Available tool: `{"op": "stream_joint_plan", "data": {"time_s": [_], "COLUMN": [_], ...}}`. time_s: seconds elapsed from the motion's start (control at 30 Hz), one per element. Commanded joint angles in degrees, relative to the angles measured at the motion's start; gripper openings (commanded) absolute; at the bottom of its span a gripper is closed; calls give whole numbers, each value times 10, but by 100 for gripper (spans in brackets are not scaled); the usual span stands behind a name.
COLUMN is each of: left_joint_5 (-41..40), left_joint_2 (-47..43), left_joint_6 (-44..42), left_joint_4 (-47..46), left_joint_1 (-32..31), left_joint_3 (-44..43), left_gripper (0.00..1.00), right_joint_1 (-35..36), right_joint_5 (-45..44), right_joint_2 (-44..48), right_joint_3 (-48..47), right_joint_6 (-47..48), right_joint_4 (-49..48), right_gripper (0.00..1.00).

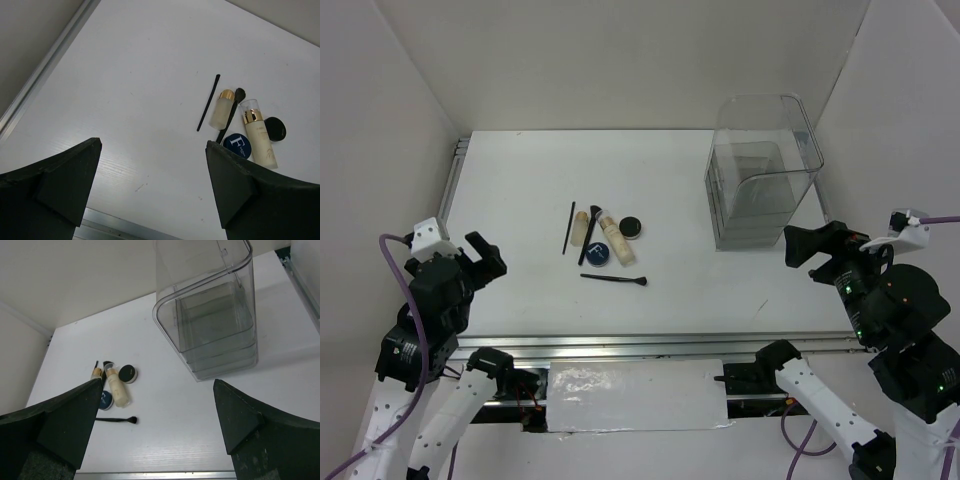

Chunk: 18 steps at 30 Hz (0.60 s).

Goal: Organize the makeup

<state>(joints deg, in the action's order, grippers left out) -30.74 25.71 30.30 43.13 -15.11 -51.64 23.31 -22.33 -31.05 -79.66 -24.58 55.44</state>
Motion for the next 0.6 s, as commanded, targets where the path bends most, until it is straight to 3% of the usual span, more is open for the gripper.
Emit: {"op": "stream_joint_plan", "data": {"time_s": [0.0,0.37,0.47,0.5,0.57], "left_joint_5": [10,110,191,267,340], "left_joint_2": [-4,-56,-44,-31,32], "left_joint_6": [-1,-4,46,59,114], "left_joint_4": [-29,-71,-119,-169,-233], "left_joint_1": [3,3,3,3,3], "left_joint_3": [-4,3,16,22,47], "left_gripper": [99,99,99,99,100], "right_joint_1": [-2,-2,-3,-2,-2], "right_joint_5": [-7,48,83,87,98], "right_joint_2": [-13,-11,-12,-13,-15], "right_joint_3": [-18,-33,-34,-34,-32], "right_joint_6": [7,25,31,30,29], "right_joint_4": [10,27,24,24,19], "right_gripper": [100,100,100,100,100]}}
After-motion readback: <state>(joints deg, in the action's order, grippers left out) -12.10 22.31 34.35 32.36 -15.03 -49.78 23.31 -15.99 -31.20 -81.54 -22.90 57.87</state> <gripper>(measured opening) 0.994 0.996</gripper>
